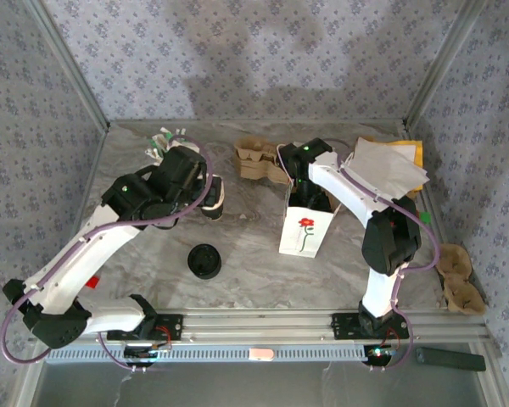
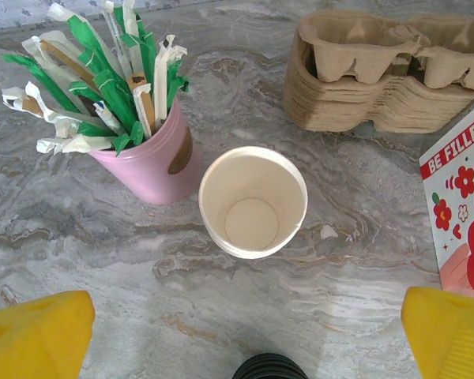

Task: Pack the takeout coffee

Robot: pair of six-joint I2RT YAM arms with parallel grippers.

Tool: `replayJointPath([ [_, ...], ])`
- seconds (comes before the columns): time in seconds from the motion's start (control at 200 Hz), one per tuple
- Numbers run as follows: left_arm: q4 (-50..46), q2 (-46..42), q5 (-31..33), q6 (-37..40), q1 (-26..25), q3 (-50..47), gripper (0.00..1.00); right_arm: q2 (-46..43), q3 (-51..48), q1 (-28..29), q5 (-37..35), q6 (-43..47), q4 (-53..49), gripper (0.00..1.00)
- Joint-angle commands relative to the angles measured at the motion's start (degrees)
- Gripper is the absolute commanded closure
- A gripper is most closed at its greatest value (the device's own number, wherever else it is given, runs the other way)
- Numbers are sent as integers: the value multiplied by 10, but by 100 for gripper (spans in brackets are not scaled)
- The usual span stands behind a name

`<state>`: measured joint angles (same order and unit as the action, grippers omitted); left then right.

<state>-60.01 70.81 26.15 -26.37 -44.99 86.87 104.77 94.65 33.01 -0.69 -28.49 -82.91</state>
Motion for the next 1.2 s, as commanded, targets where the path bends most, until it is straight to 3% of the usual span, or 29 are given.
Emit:
replayJointPath([
  [0.0, -8, 3, -2, 4, 3, 24, 0, 8, -8, -4, 2, 11, 4, 29],
  [1.194, -9, 10, 1, 3, -5, 31, 0, 3, -7, -1, -1, 20, -1, 29],
])
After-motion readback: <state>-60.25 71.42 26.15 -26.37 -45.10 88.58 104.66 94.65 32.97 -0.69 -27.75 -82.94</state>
